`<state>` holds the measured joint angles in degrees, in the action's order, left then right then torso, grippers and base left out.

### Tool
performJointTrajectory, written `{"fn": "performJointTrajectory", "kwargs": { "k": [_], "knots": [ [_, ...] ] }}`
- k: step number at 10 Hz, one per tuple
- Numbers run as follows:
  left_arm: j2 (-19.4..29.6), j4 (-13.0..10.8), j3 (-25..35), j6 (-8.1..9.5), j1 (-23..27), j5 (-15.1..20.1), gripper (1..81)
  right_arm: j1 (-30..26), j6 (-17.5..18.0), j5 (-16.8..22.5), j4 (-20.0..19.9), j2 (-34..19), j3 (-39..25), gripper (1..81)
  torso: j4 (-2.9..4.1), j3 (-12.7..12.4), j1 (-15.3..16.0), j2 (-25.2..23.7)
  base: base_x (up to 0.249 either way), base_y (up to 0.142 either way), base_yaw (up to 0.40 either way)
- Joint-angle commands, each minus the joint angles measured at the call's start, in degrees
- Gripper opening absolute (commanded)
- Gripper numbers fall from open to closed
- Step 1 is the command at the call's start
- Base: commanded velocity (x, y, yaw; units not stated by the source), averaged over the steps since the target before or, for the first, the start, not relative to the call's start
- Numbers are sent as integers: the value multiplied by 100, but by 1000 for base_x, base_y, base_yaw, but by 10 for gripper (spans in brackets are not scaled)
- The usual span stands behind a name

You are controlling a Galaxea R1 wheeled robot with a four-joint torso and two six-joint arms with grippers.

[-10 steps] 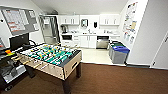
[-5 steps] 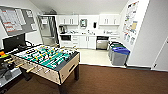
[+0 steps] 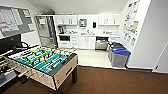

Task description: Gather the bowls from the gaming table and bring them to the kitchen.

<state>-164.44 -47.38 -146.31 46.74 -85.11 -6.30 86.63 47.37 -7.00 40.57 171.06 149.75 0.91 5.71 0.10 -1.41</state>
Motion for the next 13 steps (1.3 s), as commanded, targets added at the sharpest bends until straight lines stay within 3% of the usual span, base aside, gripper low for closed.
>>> {"fn": "performJointTrajectory", "kwargs": {
  "k": [1, 5, 13],
  "knots": [
    [69, -34, 32, -7, 254, 112, 10, -255, -26, 190, 83, 1, -43, 10, 0, 0, 0, 0, 192, -88, 0],
    [77, -25, 32, -7, 254, 112, 10, -255, -26, 190, 83, 1, -43, 10, 0, 0, -7, 0, 192, -82, 0],
    [69, -34, 32, -7, 254, 112, 10, -255, -26, 190, 83, -8, -35, 10, 0, 2, -10, 2, 192, 0, 0]
  ]
}}
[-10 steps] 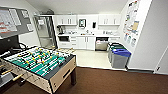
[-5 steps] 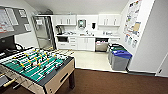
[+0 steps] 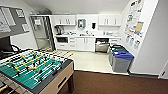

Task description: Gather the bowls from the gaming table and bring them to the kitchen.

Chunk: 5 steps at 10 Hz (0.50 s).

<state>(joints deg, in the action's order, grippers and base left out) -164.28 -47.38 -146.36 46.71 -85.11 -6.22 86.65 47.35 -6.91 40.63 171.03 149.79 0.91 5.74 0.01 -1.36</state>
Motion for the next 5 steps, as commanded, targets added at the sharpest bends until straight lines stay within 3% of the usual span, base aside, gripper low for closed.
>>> {"fn": "performJointTrajectory", "kwargs": {
  "k": [1, 4, 5],
  "knots": [
    [44, -34, 37, -4, 254, 103, 10, -257, -24, 181, 77, -5, -38, 10, 0, 0, 0, 0, 194, 0, 0],
    [27, -43, 37, -4, 254, 103, 10, -249, -24, 182, 77, -23, -30, 10, 0, 0, -1, 0, 194, 0, 0],
    [18, -52, 37, -4, 254, 103, 10, -257, -16, 190, 77, -23, -38, 10, 0, 0, -1, 0, 194, -63, 0]
  ]
}}
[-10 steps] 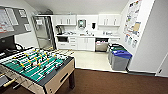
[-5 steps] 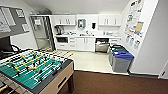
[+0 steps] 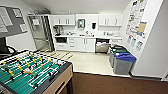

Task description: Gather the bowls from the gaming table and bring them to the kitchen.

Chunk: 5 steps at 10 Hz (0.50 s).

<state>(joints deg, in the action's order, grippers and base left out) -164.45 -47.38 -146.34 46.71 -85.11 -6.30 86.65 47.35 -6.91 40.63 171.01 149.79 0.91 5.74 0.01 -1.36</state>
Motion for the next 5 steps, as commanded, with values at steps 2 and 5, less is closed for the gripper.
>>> {"fn": "performJointTrajectory", "kwargs": {
  "k": [2, 5],
  "knots": [
    [43, -52, 35, -4, 254, 112, 10, -257, -15, 190, 77, -3, -38, 10, 0, 0, -1, 0, 194, -65, 0],
    [35, -43, 35, -13, 254, 112, 10, -258, -15, 190, 77, -3, -38, 10, 0, 0, 0, 0, 194, -69, 0]
  ]
}}
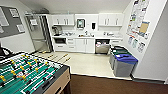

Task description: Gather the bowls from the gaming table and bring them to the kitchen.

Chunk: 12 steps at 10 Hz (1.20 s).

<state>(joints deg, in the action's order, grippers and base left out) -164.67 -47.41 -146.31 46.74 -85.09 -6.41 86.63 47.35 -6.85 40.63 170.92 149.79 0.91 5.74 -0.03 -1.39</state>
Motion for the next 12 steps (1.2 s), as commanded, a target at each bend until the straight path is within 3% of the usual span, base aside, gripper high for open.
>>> {"fn": "performJointTrajectory", "kwargs": {
  "k": [1, 12],
  "knots": [
    [57, -40, 32, -7, 251, 123, 10, -255, -15, 184, 77, -3, -38, 10, 0, 0, 3, 0, 194, -76, 0],
    [74, -32, 32, -16, 251, 123, 10, -264, -15, 175, 68, -12, -29, 10, 0, 0, 3, 2, 194, 0, 0]
  ]
}}
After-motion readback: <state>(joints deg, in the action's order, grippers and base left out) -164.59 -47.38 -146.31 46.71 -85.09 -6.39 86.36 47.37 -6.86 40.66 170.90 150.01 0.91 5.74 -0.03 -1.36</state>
